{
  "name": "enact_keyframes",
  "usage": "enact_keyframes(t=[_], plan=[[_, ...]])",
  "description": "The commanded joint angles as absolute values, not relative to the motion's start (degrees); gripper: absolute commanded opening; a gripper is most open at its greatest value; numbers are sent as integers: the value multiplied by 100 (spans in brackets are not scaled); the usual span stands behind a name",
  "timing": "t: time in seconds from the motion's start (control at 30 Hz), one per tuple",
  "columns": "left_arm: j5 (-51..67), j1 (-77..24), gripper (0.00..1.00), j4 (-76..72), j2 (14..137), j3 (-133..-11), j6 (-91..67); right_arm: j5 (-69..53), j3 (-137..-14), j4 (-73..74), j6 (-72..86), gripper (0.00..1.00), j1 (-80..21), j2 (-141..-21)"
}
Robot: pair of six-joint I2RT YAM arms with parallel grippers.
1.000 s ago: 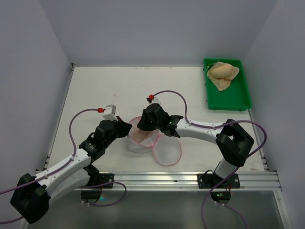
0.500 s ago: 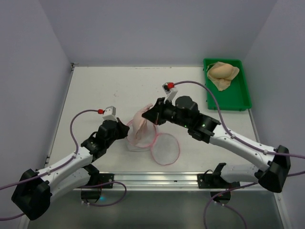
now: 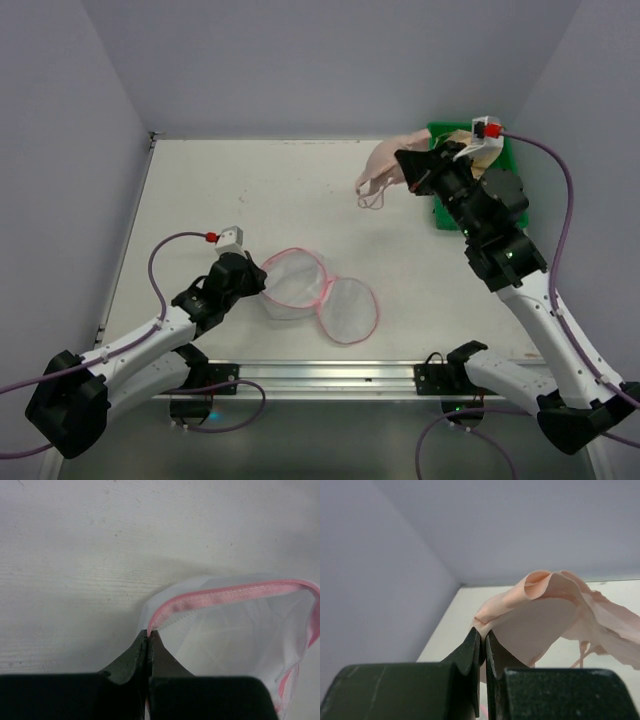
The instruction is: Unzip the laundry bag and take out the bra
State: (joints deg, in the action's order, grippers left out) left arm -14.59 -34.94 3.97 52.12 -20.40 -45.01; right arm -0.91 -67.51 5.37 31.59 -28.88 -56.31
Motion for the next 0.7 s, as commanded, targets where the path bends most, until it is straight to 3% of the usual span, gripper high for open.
enact_keyframes(t=[0.0, 0.3, 0.57, 0.67], plan=[[-1661, -3507, 0, 431, 5221, -2224, -4526, 1299, -7040, 545, 2576, 0, -2322, -5782], [-1670, -3507, 0, 422, 5142, -2197, -4412, 1942, -7260, -236, 3067, 0, -204, -7582], [-1450, -3507, 0, 158, 5133, -2083, -4351, 2180, -7251, -439, 3533, 0, 456, -9051], [-1397, -3507, 0, 123, 5185, -2030, -4351, 1768, -7452, -238, 3761, 6, 685, -9588]])
